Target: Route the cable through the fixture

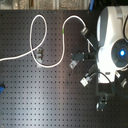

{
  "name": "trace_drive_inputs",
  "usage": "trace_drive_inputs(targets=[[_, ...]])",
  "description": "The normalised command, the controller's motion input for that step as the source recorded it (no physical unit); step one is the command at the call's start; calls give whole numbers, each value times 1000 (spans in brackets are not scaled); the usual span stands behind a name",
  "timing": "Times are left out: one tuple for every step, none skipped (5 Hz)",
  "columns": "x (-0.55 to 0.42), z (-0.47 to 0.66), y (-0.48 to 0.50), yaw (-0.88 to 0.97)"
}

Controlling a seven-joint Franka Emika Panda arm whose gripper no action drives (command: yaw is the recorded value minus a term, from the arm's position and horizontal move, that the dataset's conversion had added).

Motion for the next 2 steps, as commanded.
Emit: trace_drive_inputs(targets=[[4,-163,-296,-194],[10,-81,-224,-260]])
